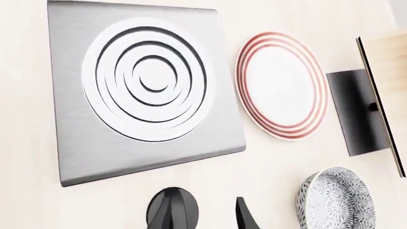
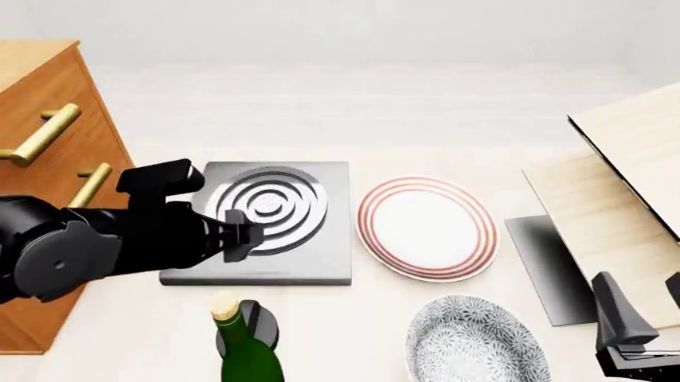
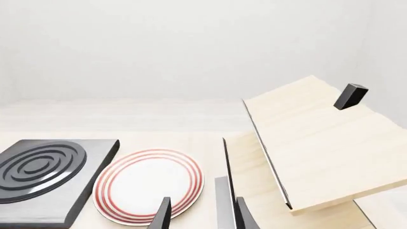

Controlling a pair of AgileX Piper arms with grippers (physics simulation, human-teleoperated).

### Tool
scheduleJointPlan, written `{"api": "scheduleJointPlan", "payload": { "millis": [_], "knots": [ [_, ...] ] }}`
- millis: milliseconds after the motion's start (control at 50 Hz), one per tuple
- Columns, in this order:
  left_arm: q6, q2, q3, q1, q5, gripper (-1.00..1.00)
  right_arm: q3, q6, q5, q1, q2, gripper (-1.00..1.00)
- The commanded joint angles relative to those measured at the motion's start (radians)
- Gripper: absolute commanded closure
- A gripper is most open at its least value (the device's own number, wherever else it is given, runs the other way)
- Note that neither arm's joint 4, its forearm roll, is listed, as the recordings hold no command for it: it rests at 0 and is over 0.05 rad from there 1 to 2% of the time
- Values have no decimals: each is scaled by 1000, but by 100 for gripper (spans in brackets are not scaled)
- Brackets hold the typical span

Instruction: Turn on the stove.

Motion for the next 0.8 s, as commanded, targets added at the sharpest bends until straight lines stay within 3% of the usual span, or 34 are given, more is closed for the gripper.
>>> {"api": "scheduleJointPlan", "payload": {
  "millis": [20,800],
  "knots": [
    [-6,16,68,12,-55,-100,0,0,0,0,0,-100],
    [15,149,129,73,-190,-100,0,0,0,0,0,-100]
  ]
}}
